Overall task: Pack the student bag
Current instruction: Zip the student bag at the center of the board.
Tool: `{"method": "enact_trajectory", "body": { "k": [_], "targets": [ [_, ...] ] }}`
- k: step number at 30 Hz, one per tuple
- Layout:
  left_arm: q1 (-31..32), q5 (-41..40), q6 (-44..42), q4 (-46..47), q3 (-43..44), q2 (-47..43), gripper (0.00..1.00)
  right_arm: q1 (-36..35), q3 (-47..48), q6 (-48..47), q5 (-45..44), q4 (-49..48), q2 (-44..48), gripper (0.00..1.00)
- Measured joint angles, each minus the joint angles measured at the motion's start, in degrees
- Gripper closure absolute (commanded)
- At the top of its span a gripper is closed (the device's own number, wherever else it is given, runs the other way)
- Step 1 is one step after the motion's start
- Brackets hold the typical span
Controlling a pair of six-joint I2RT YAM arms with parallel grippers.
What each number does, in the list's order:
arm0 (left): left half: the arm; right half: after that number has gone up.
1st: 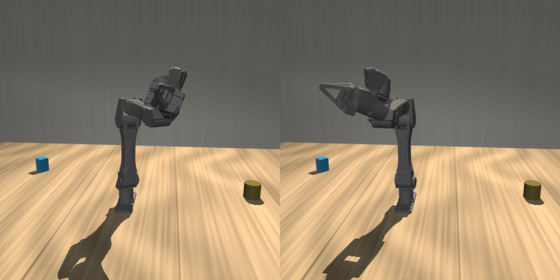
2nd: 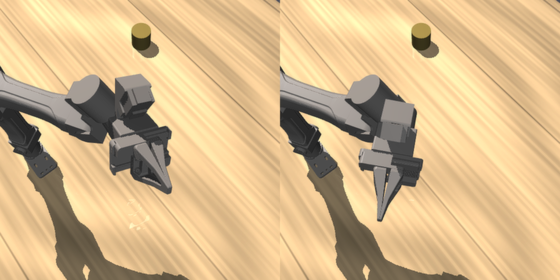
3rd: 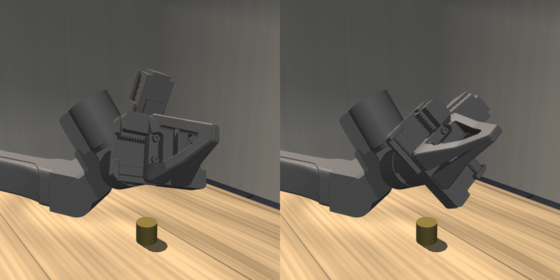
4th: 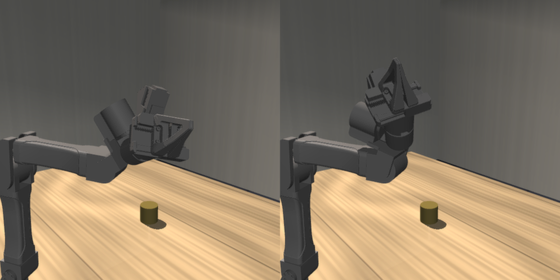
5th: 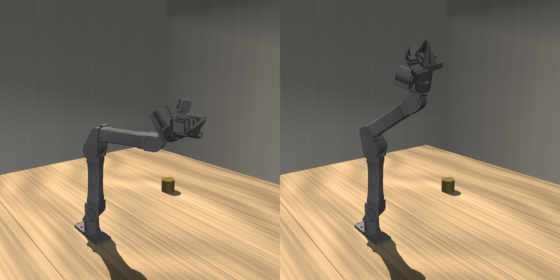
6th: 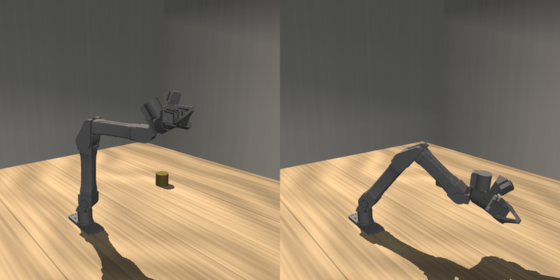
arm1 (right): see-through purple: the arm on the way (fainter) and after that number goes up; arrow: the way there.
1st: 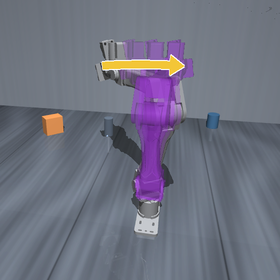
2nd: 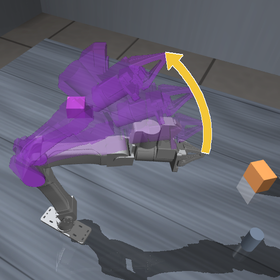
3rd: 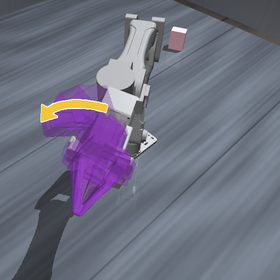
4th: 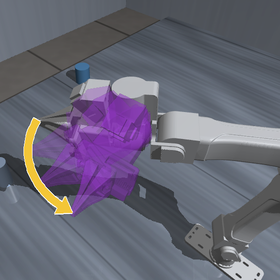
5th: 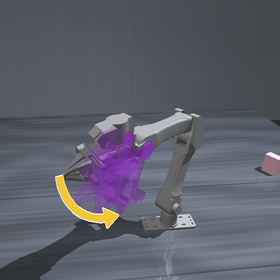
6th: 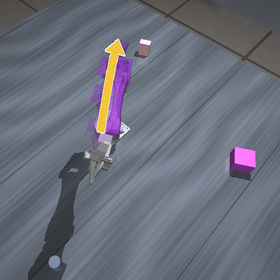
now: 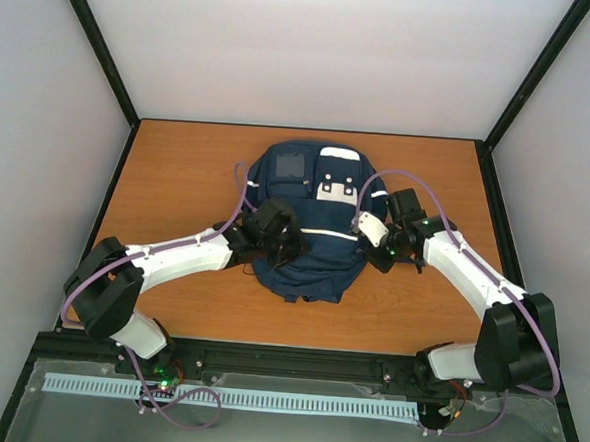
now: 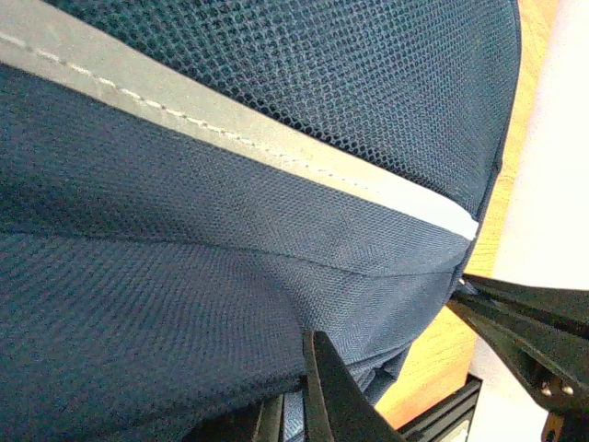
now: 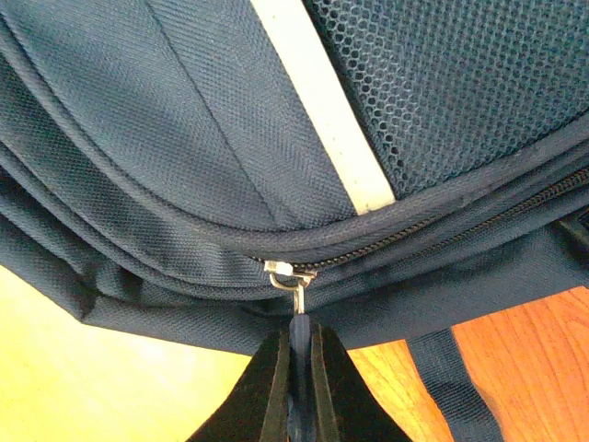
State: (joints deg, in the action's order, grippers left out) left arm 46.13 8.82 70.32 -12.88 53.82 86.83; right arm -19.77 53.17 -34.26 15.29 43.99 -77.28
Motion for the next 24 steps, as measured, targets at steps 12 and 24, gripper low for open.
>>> {"method": "enact_trajectory", "body": {
  "k": [12,24],
  "targets": [
    [0.00,0.72,-2.89,-0.07,-0.28,0.00,0.99,1.40,2.25,-0.85,-3.04,-3.45,-6.08,0.97],
    [0.00,1.29,-3.96,0.70,-0.57,0.00,0.99,2.27,4.46,-0.07,-3.52,-4.28,-9.25,0.97]
  ]
}}
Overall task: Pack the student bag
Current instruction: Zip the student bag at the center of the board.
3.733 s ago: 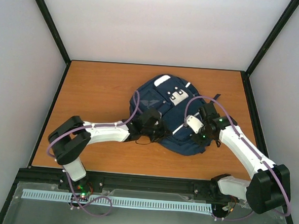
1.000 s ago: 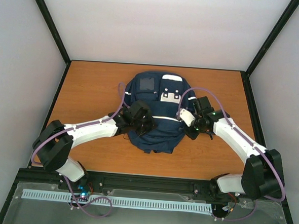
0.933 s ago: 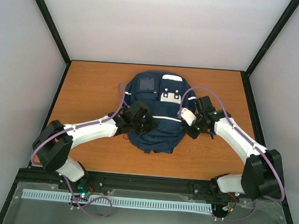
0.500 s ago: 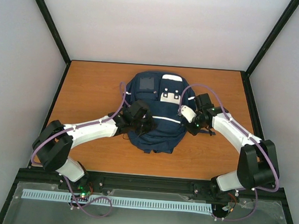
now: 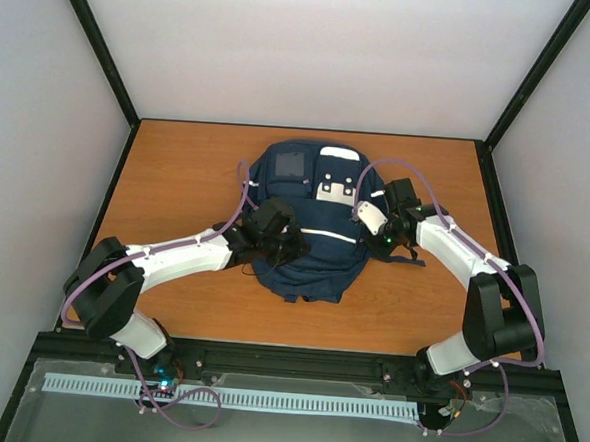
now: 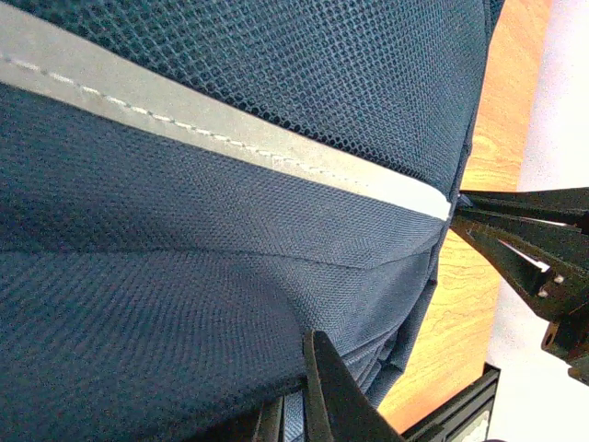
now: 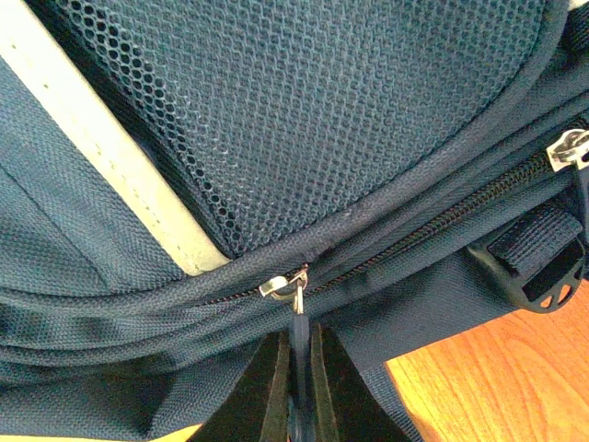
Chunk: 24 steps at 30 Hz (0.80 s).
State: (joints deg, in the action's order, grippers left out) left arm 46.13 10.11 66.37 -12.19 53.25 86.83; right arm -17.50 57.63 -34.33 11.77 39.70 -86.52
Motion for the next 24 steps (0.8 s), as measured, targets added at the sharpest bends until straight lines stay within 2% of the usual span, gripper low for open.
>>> {"method": "enact_trajectory", "body": {
  "k": [2,6,9,15,18,20,22,24],
  "targets": [
    [0.00,-0.02,-0.33,0.00,0.00,0.00,0.95,0.13,0.02,0.26,0.33,0.04,0.00,0.89],
    [-0.07,-0.11,-2.47,-1.66,0.37,0.00,0.70,0.70,0.09,0.94,0.24,0.31,0.37,0.69],
    [-0.26,-0.42,-6.36,-6.12,2.51,0.00,0.62,1.73,0.09,1.97,-0.66,0.44,2.29,0.57],
    [-3.10,-1.11,-15.41,-16.06,8.92,-0.24,0.51,2.12,0.90,3.74,-0.46,2.05,10.10,0.41],
    [-6.40,-1.09,-20.59,-20.96,11.58,-1.31,0.34,2.29,2.51,4.85,-0.33,2.97,13.07,0.34],
    [-9.22,-3.17,-24.68,-23.32,13.73,-2.43,0.22,2.58,3.63,5.79,-0.20,3.17,15.26,0.23],
    [-11.67,-6.12,-28.63,-25.70,16.00,-3.93,0.15,3.08,4.70,7.06,-0.09,2.78,17.57,0.05],
    [-13.18,-10.78,-32.48,-28.04,18.53,-5.40,0.12,4.13,5.07,8.57,0.04,0.96,20.04,0.00]
  ]
}}
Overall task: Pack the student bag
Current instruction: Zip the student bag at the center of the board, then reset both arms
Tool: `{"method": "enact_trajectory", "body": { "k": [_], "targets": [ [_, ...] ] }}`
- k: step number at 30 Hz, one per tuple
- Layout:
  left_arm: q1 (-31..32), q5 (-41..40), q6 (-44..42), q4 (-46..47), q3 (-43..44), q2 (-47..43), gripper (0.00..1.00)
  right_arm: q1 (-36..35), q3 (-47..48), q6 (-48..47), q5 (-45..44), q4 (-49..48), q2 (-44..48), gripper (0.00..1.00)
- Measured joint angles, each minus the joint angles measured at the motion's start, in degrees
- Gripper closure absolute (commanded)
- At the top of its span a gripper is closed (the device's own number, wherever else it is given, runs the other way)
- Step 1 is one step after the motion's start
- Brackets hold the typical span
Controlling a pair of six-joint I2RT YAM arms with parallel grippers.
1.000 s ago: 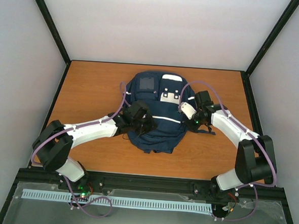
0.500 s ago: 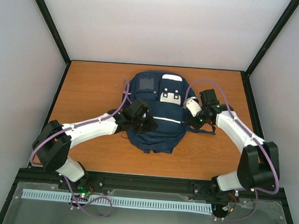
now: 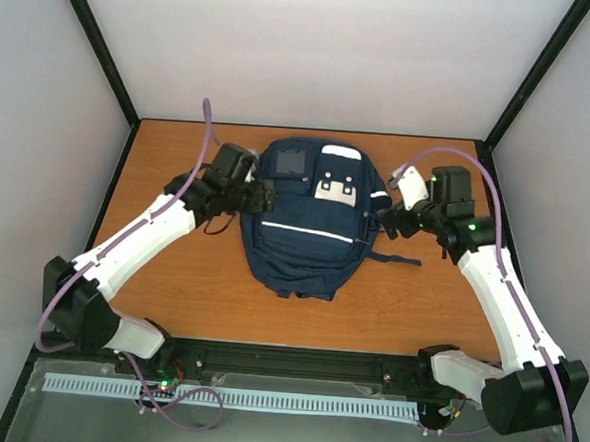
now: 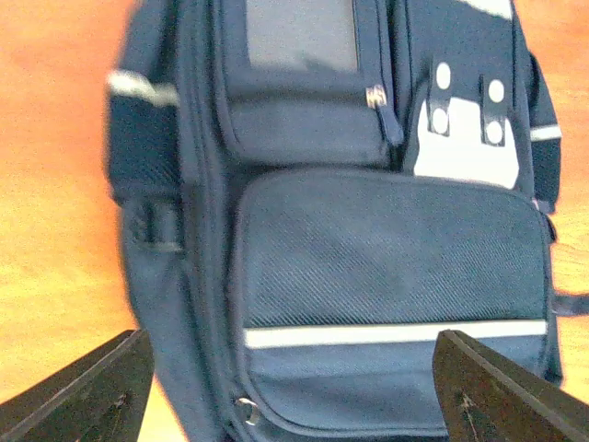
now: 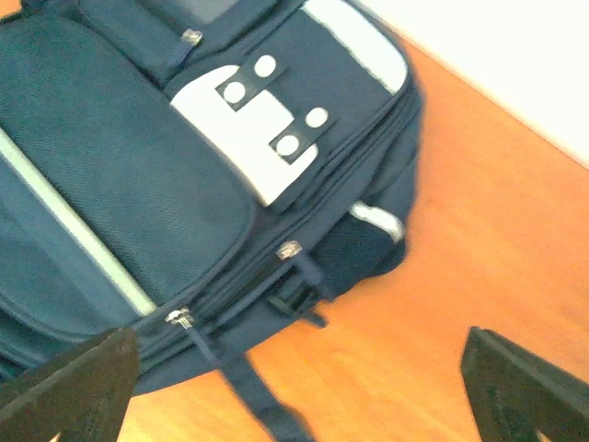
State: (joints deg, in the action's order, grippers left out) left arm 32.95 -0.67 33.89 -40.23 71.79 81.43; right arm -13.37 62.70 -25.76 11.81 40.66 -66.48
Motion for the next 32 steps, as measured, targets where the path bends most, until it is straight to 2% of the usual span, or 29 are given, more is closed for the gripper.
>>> {"method": "enact_trajectory", "body": {
  "k": [4,6,12,18,25,32],
  "targets": [
    [-0.33,-9.57,-7.19,-2.08,3.72,-2.80,0.01,2.86,0.00,3.26,0.85,-4.13,3.23,0.00],
    [-0.28,-14.14,-9.33,-1.68,3.26,-4.98,0.00,4.28,-0.04,4.98,3.15,-5.75,3.80,0.00],
    [-0.33,-25.57,-12.09,5.64,-10.51,-18.34,0.00,7.34,-4.09,10.54,8.74,-11.87,6.05,0.00],
    [-0.52,-35.82,-12.79,13.46,-23.78,-29.22,0.00,8.96,-7.80,18.23,4.31,-17.46,9.14,0.00],
    [-2.99,-40.94,-8.31,12.26,-25.11,-25.70,0.00,9.62,-14.43,22.45,-2.99,-23.80,10.71,0.00],
    [-6.67,-39.63,-7.96,9.55,-22.05,-24.87,0.00,9.64,-15.96,23.04,-3.76,-24.46,10.49,0.00]
  ]
}}
